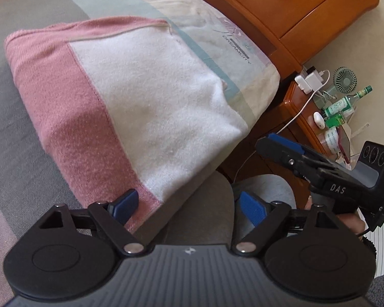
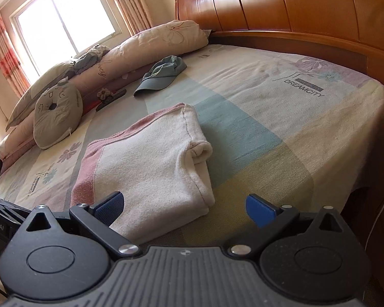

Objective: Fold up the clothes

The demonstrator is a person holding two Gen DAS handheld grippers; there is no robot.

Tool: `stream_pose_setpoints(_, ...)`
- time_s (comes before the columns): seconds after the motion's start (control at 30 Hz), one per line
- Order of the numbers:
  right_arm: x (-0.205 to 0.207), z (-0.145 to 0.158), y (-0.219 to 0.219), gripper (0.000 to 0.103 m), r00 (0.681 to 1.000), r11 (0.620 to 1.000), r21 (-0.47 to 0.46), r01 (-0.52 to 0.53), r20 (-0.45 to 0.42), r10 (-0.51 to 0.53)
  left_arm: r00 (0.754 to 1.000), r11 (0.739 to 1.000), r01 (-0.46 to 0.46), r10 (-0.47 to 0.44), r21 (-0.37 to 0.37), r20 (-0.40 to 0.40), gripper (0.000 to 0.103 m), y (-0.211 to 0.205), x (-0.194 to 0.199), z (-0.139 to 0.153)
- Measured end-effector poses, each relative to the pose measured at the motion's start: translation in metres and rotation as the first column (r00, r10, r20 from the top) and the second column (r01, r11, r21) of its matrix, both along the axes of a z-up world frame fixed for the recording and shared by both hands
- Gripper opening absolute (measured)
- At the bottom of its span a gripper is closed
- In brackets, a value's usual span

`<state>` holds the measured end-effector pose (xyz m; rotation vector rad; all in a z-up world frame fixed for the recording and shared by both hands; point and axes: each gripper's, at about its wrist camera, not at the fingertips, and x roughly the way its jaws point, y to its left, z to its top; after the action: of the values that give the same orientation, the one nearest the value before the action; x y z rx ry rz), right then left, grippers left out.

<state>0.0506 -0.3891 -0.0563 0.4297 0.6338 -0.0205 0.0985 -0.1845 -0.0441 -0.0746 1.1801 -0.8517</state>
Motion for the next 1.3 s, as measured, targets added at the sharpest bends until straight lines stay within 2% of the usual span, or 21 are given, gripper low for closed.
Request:
stream_pose_setpoints(0.1,-0.004,0.002,0.002,0.103,1.0,1.0,-0.002,-0.008,0.014,0.008,0.994,1.0,-0.018,0.016,0.019,0.111,0.088,-0.003,0.004,0.022)
stream_pose_setpoints(0.2,-0.009,0.001,0.004,0.103,1.0,1.0,0.003,-0.011,0.024,0.011,0.991,0.999,-0.04,0.036,0.027,0.132,0.09,-0.003,0.012,0.026)
stream_pose_setpoints(0.27,-0.012,0.0,0.003,0.103,1.0,1.0,0.006,-0.004,0.022,0.004,0.995,0.998,-0.039,0.035,0.041,0.097,0.09,-0.003,0.015,0.016)
stream_pose_setpoints(0.4,-0.017,-0.001,0.003,0.103,1.0,1.0,0.011,0.009,0.022,-0.009,0.998,0.996,-0.052,0.055,0.074,-0.04,0.09,0.003,0.012,-0.021)
stream_pose_setpoints(0.47,-0.017,-0.001,0.002,0.103,1.0,1.0,0.013,0.012,0.021,-0.012,0.998,0.997,-0.056,0.057,0.057,-0.024,0.09,0.005,0.011,-0.015)
stream_pose_setpoints(0.57,-0.017,0.001,0.003,0.103,1.0,1.0,0.015,0.008,0.025,-0.009,0.997,0.998,-0.054,0.052,0.04,0.059,0.09,0.004,0.013,0.006)
stream_pose_setpoints(0.7,-0.015,0.002,0.007,0.103,0.999,1.0,0.018,-0.012,0.036,0.012,0.976,0.995,-0.071,0.056,0.066,0.212,0.09,0.004,0.021,0.03)
stream_pose_setpoints(0.8,-0.009,0.004,0.012,0.103,0.999,0.999,0.014,-0.029,0.019,0.029,0.957,0.989,-0.106,0.073,0.105,0.28,0.09,0.005,0.033,0.031)
stream_pose_setpoints(0.87,-0.003,0.005,0.014,0.103,0.999,0.999,0.029,-0.04,0.01,0.04,0.949,0.988,-0.116,0.078,0.106,0.307,0.09,0.005,0.04,0.028)
stream_pose_setpoints(0.93,0.003,0.006,0.015,0.103,0.999,0.997,0.051,-0.054,0.011,0.054,0.952,0.991,-0.108,0.082,0.074,0.297,0.09,0.006,0.048,0.022)
stream_pose_setpoints(1.03,0.015,0.009,0.017,0.103,0.998,0.996,0.06,-0.065,0.006,0.065,0.971,0.995,-0.102,0.094,0.023,0.218,0.09,0.008,0.062,0.005)
stream_pose_setpoints(1.1,0.024,0.012,0.018,0.103,0.997,0.996,0.054,-0.074,0.003,0.074,0.975,0.994,-0.11,0.102,0.025,0.199,0.09,0.009,0.068,-0.006)
stream_pose_setpoints(1.17,0.033,0.013,0.018,0.103,0.997,0.995,0.048,-0.082,-0.004,0.082,0.972,0.992,-0.122,0.114,0.024,0.203,0.09,0.012,0.07,-0.007)
stream_pose_setpoints(1.3,0.053,0.015,0.022,0.103,0.992,0.992,0.033,-0.124,-0.014,0.124,0.971,0.989,-0.135,0.144,-0.06,0.19,0.09,0.021,0.074,0.007)
